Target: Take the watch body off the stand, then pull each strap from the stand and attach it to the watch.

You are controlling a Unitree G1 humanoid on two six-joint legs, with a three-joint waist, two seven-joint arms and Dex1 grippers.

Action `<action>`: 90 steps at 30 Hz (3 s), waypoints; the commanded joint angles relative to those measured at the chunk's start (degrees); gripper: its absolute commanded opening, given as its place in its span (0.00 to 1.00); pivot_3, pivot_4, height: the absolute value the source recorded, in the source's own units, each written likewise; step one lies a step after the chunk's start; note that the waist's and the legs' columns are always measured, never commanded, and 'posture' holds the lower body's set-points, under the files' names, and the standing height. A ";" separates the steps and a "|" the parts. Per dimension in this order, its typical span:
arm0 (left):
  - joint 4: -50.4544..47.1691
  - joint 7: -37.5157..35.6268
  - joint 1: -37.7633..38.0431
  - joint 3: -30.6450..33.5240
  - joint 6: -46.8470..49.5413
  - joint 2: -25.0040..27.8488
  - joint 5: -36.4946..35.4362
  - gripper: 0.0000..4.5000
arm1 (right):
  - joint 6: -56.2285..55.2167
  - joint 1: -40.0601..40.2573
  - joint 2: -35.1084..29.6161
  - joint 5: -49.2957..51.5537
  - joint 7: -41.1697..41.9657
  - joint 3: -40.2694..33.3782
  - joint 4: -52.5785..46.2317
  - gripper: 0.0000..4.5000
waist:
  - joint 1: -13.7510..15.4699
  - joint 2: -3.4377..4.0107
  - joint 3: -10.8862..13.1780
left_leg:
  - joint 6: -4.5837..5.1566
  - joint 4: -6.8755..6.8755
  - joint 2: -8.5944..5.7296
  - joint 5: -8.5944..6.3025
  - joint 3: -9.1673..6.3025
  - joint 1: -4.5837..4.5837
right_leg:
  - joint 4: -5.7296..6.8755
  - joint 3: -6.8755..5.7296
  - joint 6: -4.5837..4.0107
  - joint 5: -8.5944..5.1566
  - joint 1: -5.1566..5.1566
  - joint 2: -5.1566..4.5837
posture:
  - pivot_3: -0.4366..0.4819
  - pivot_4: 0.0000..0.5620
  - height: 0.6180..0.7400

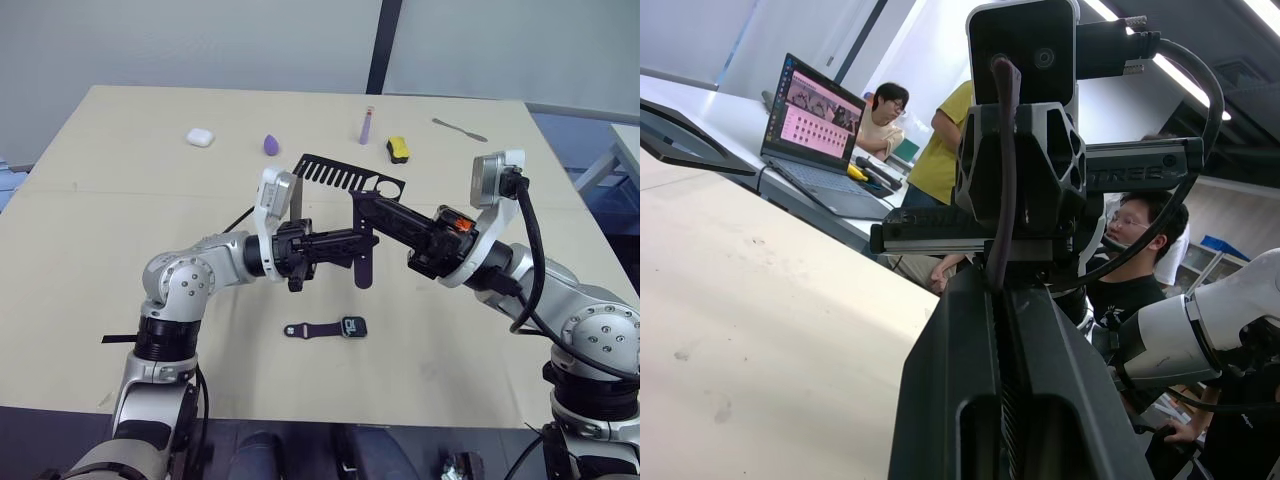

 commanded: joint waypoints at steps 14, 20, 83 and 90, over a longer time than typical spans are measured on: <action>-10.91 -11.70 6.51 -13.85 -16.59 16.13 19.13 0.98 | 6.07 9.33 -19.58 -5.68 17.12 -6.02 -8.69 0.00 | 0.76 0.09 0.05 | -0.05 -0.40 -0.01 0.05 0.01 -0.01 | -0.33 0.00 -0.02 -0.01 -0.03 -0.01 | 0.48 0.27 1.00; -10.16 -6.02 9.87 -25.54 -27.31 15.12 36.44 0.98 | -2.47 25.69 -33.11 -31.09 35.88 -5.62 -12.75 0.00 | 1.58 0.08 0.06 | 0.16 -0.52 -0.03 -0.08 0.02 -0.10 | -0.77 0.01 0.06 0.02 0.01 -0.04 | 0.48 0.27 1.00; 17.25 -13.37 -3.36 -7.57 16.67 6.86 16.54 0.35 | -19.56 14.41 -17.80 -80.76 35.46 17.02 -16.95 0.00 | 1.50 0.02 0.09 | 0.11 0.42 -0.08 0.04 0.01 0.05 | 0.35 0.08 0.08 0.03 0.03 -0.01 | 0.48 0.27 1.00; 17.49 -13.38 -3.40 -7.53 16.18 6.81 16.51 0.35 | -19.88 13.37 -16.54 -82.50 36.12 18.00 -15.86 0.00 | 1.49 0.02 0.09 | 0.11 0.43 -0.08 0.05 0.02 0.05 | 0.38 0.08 0.07 0.03 0.02 -0.01 | 0.48 0.27 1.00</action>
